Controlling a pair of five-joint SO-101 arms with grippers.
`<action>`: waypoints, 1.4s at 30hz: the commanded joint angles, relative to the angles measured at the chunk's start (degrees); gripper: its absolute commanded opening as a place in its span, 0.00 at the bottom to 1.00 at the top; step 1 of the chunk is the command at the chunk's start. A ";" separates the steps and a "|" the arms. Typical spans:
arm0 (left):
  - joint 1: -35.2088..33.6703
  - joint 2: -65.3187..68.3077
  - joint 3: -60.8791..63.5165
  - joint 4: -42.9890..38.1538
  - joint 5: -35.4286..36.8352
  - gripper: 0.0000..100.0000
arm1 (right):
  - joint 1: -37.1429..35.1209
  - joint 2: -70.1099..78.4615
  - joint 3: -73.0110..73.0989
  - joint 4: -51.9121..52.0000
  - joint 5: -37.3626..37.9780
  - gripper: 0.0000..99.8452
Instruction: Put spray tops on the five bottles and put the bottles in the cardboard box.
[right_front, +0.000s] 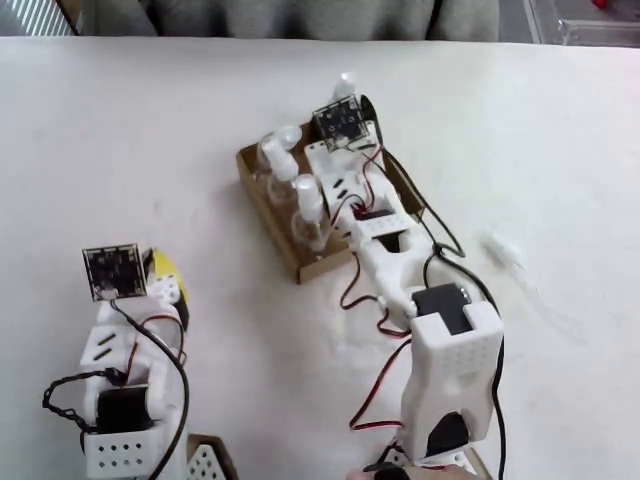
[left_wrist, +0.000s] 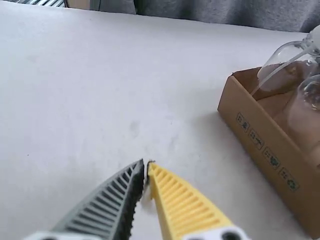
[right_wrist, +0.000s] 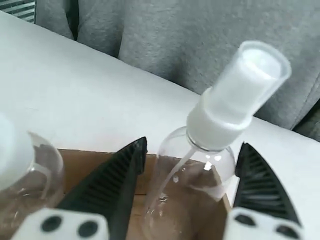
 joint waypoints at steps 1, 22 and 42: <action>-0.31 -0.40 -0.09 -2.37 -0.18 0.02 | -0.13 -3.91 -0.62 -1.45 0.44 0.24; -0.31 -0.40 -0.09 -2.37 -0.18 0.02 | -0.13 -4.00 -0.53 -6.37 0.00 0.24; 1.19 -0.40 -0.09 -2.11 -0.18 0.02 | -0.13 -8.75 2.55 -6.37 -0.09 0.24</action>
